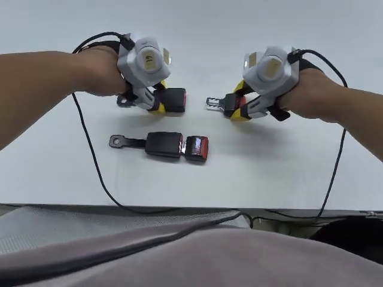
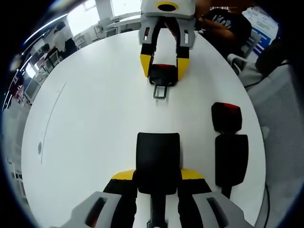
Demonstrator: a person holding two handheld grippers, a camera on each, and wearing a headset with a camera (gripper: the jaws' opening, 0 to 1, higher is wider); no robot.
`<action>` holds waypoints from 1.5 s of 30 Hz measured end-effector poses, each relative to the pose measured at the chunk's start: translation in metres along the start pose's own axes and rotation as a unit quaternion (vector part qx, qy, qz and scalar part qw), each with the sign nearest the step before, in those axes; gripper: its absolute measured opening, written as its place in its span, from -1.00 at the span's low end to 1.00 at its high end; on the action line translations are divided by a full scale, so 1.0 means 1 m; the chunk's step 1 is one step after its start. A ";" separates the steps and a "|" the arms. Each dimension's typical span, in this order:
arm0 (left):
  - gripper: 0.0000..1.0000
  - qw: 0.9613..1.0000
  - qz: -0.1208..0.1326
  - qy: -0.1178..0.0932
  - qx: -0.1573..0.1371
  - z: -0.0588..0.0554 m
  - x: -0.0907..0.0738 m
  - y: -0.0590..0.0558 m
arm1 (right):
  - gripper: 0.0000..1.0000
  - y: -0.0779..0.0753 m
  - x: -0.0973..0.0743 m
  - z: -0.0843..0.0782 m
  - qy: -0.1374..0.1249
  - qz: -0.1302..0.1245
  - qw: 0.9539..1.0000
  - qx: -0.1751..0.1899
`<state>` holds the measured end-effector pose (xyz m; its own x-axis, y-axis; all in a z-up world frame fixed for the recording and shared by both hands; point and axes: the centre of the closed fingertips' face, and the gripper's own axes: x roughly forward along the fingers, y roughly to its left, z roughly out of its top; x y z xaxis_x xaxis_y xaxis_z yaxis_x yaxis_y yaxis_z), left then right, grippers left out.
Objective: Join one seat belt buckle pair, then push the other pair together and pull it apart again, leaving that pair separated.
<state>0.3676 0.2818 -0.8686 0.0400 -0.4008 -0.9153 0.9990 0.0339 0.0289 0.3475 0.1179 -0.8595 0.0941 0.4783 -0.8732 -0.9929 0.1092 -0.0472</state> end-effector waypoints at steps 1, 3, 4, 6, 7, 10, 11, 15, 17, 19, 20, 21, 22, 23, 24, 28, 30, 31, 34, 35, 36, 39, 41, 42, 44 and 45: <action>-0.34 1.000 0.001 0.002 -0.001 0.000 0.000 0.000 | -0.30 0.001 -0.005 -0.008 0.005 -0.003 1.000 0.002; -0.34 1.000 0.002 0.004 -0.002 0.001 0.000 -0.001 | -0.30 0.003 -0.013 -0.021 0.015 -0.007 1.000 0.000; -0.34 1.000 0.003 0.006 0.000 0.001 -0.001 -0.002 | -0.30 0.004 -0.016 -0.026 0.018 -0.009 1.000 -0.002; -0.34 1.000 0.005 0.007 0.010 0.001 -0.002 -0.002 | -0.30 0.006 -0.023 -0.035 0.022 -0.008 1.000 -0.003; -0.33 1.000 0.006 0.007 0.014 0.002 -0.002 -0.002 | -0.29 0.007 -0.025 -0.039 0.026 -0.009 1.000 0.000; -0.33 1.000 0.010 0.012 0.027 0.005 -0.003 -0.004 | -0.29 0.008 -0.032 -0.048 0.034 -0.012 0.999 0.004; -0.33 0.999 0.012 0.014 0.029 0.005 -0.003 -0.004 | -0.29 0.008 -0.034 -0.049 0.038 -0.014 0.999 0.008; -0.33 0.999 0.028 0.034 0.025 0.007 -0.005 -0.005 | -0.21 0.003 -0.036 -0.050 0.047 -0.036 0.998 0.029; -0.33 0.998 0.033 0.039 0.027 0.009 -0.006 -0.007 | -0.03 -0.007 -0.038 -0.050 0.056 -0.066 0.995 0.040; -0.32 0.998 0.043 0.041 0.027 0.010 -0.008 -0.008 | 0.11 -0.010 -0.039 -0.049 0.058 -0.077 0.995 0.035; -0.32 0.998 0.047 0.041 0.025 0.010 -0.009 -0.009 | 0.12 -0.009 -0.038 -0.049 0.059 -0.077 0.995 0.035; -0.32 0.997 0.069 0.037 0.005 0.010 -0.011 -0.007 | 0.11 -0.008 -0.039 -0.048 0.059 -0.081 0.994 0.032; -0.27 0.996 0.079 0.040 -0.007 0.008 -0.014 -0.006 | 0.12 -0.008 -0.039 -0.047 0.059 -0.086 0.994 0.031; -0.21 0.996 0.078 0.045 -0.020 0.004 -0.017 -0.010 | 0.15 -0.012 -0.041 -0.049 0.053 -0.103 0.992 0.040; -0.14 0.996 0.079 0.044 -0.023 0.003 -0.019 -0.012 | 0.19 -0.014 -0.041 -0.048 0.042 -0.117 0.991 0.053; -0.01 0.992 0.117 0.024 -0.042 -0.001 -0.042 -0.019 | 0.29 -0.007 -0.048 -0.047 -0.001 -0.135 0.985 0.106; 0.03 0.988 0.147 0.002 -0.053 0.001 -0.059 -0.020 | 0.29 0.001 -0.054 -0.040 -0.021 -0.136 0.984 0.111; 0.03 0.986 0.153 -0.003 -0.062 0.000 -0.065 -0.024 | 0.30 0.005 -0.058 -0.037 -0.029 -0.141 0.983 0.111; 0.08 0.983 0.166 -0.018 -0.080 -0.009 -0.084 -0.039 | 0.38 0.015 -0.063 -0.028 -0.048 -0.149 0.982 0.104; 0.09 0.981 0.171 -0.019 -0.086 -0.012 -0.088 -0.042 | 0.40 0.021 -0.065 -0.026 -0.051 -0.152 0.982 0.104; 0.10 0.981 0.173 -0.020 -0.087 -0.016 -0.092 -0.047 | 0.42 0.024 -0.066 -0.024 -0.054 -0.153 0.981 0.106; 0.15 0.977 0.183 -0.028 -0.104 -0.022 -0.104 -0.057 | 0.43 0.038 -0.068 -0.014 -0.075 -0.156 0.979 0.112; 0.16 0.974 0.190 -0.036 -0.116 -0.024 -0.110 -0.061 | 0.43 0.046 -0.069 -0.009 -0.083 -0.157 0.977 0.114; 0.17 0.973 0.193 -0.040 -0.121 -0.025 -0.113 -0.064 | 0.44 0.049 -0.070 -0.007 -0.085 -0.157 0.977 0.115; 0.19 0.969 0.198 -0.051 -0.138 -0.029 -0.121 -0.073 | 0.45 0.059 -0.069 -0.002 -0.092 -0.153 0.977 0.113; 0.20 0.968 0.201 -0.053 -0.144 -0.032 -0.124 -0.076 | 0.46 0.063 -0.070 0.000 -0.094 -0.152 0.978 0.109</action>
<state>0.2859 0.3582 -0.7702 0.4405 -0.3940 -0.8067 0.8562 0.4546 0.2455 0.2784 0.0919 -0.8015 0.4149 0.5445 -0.7290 -0.8796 0.4450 -0.1682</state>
